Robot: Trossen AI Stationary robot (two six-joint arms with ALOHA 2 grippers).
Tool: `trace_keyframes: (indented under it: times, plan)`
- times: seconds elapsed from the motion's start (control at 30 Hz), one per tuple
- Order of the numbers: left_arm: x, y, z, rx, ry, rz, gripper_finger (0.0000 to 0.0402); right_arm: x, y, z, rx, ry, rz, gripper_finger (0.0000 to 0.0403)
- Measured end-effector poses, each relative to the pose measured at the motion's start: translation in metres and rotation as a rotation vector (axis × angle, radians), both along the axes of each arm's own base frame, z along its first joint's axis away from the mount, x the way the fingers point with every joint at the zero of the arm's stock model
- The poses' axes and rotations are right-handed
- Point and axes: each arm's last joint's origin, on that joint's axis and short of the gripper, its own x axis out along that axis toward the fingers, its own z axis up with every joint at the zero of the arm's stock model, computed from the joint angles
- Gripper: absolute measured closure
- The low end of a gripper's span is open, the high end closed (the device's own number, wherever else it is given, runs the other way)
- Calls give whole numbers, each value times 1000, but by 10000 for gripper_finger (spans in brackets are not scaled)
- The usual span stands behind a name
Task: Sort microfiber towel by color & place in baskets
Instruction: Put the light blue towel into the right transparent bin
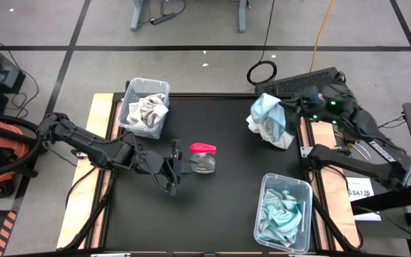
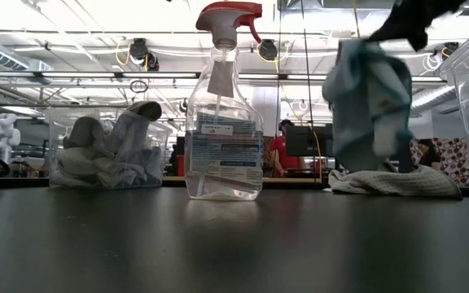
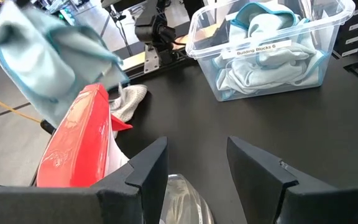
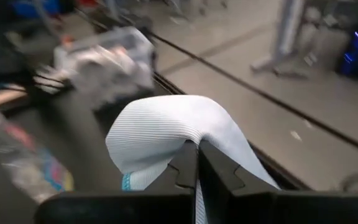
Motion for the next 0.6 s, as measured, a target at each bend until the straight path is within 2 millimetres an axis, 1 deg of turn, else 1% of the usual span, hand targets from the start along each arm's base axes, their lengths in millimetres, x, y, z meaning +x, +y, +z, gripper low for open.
trace_keyframes:
  times: [0.13,0.23,0.43,0.6]
  plan:
    - [0,0,0,-16,0,7,230,-9,16,23,-57,-85,113,402]
    - [0,0,0,-20,2,9,230,-17,26,35,-79,-130,184,402]
    - [0,0,0,-22,2,10,230,-28,42,51,-89,-195,378,402]
    - [0,0,0,-22,2,10,230,-34,52,59,-103,-236,539,402]
